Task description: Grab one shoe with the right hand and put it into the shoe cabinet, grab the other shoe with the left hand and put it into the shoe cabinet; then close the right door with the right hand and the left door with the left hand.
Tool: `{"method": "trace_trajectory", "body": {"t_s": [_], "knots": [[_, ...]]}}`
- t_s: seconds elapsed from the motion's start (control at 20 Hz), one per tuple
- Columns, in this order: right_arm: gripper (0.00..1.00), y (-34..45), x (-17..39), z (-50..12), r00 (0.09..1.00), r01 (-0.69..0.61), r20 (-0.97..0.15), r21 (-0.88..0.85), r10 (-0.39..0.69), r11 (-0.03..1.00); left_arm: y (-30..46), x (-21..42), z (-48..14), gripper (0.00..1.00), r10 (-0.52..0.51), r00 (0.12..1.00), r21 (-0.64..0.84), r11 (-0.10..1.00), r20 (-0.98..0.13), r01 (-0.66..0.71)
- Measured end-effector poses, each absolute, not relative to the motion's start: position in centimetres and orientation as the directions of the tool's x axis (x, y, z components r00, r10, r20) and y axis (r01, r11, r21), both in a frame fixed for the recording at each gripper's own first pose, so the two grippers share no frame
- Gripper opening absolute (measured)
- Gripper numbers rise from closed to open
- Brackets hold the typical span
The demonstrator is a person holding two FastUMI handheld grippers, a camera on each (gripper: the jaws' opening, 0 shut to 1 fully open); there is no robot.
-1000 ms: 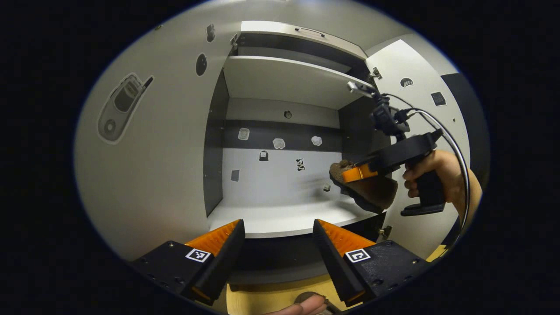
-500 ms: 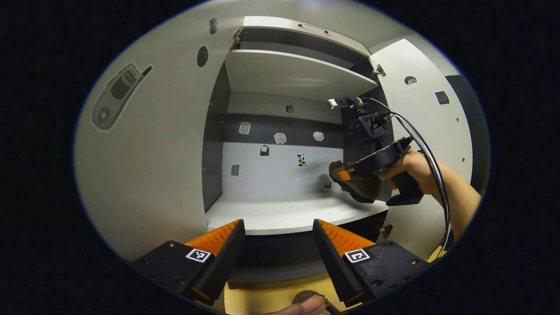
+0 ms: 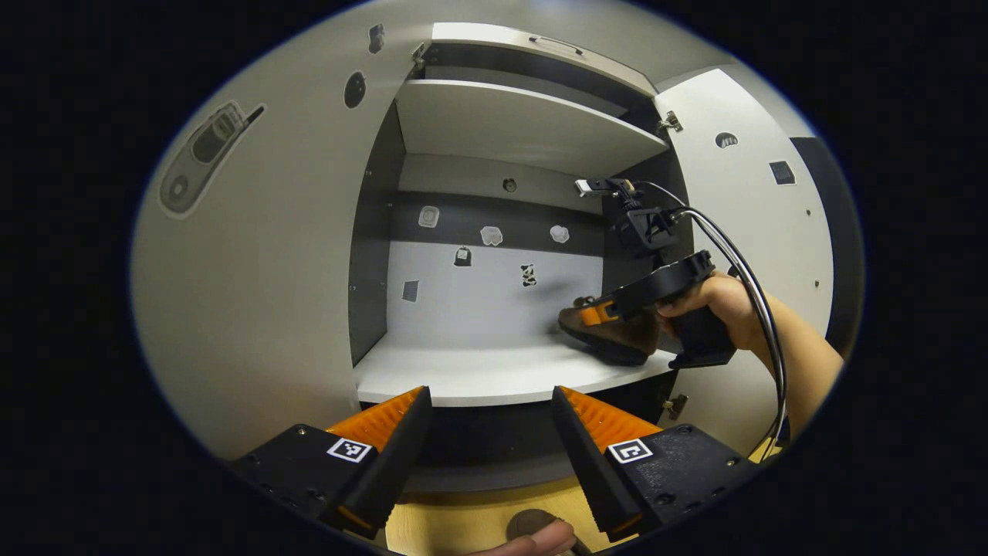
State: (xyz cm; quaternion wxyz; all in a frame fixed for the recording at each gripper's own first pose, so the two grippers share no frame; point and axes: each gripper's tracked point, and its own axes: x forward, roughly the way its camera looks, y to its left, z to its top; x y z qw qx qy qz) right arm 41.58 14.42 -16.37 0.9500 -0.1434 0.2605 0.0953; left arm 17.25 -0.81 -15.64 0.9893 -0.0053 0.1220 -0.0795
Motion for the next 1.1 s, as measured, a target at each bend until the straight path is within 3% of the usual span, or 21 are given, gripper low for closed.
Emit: {"method": "trace_trajectory", "body": {"t_s": [0.25,0.45,0.95,1.1], "knots": [[0.99,14.2,38.3,-11.3,0.909,-0.223,-0.401,-0.227,0.118,0.948,-1.6,16.6,-15.5,0.95,-0.175,0.954,-0.062,0.984,-0.244,0.164],[0.99,14.8,32.9,-7.7,0.935,-0.239,-0.311,-0.188,0.173,0.953,-2.1,16.2,-15.5,0.96,-0.205,0.945,-0.067,0.979,-0.254,0.194],[0.98,12.7,16.3,-3.2,0.970,-0.237,-0.074,-0.115,0.230,0.965,-2.7,13.5,-15.4,0.95,-0.156,0.955,-0.076,0.987,-0.253,0.141],[0.98,10.7,13.5,-2.3,0.984,-0.176,-0.003,-0.122,0.177,0.977,-2.6,12.4,-18.0,0.96,-0.121,0.948,-0.046,0.993,-0.295,0.112]]}}
